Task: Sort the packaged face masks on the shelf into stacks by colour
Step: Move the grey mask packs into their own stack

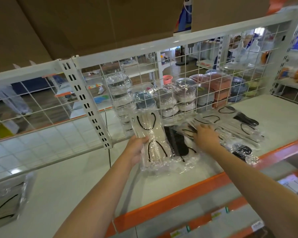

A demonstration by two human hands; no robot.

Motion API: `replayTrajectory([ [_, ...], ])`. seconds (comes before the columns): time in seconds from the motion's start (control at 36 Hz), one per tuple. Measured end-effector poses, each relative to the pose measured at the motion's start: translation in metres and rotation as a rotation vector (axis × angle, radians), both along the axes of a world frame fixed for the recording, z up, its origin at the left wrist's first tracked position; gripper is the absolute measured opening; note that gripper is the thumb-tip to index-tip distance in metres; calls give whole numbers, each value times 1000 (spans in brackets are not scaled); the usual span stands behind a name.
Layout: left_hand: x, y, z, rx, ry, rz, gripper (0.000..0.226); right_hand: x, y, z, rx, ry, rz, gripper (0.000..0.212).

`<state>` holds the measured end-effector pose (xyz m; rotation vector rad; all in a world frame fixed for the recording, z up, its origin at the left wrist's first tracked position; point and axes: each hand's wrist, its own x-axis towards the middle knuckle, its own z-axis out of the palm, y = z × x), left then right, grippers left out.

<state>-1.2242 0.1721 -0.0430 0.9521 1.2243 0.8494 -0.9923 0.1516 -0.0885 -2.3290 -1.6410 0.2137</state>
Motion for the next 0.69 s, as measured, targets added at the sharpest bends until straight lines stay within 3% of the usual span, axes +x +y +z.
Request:
replayTrajectory([
  [0.08,-4,-3,5,38,-47,-29,62,27,-13,-19,-181,-182,-101,40],
  [0.19,-4,-6,13,42,-95,11,66,30,-15,-21,-100,-297,-65,29],
  [0.36,6,-27,34,76,-120,-29,62,9,-12,-2,-54,-244,-74,27],
  [0.5,5,-26,34,34,-151,-11,62,2,-13,-4,-178,-269,-123,48],
  [0.69,-3,-16,21,33,-93,27,61,-5,-20,8,-131,-296,-56,26],
])
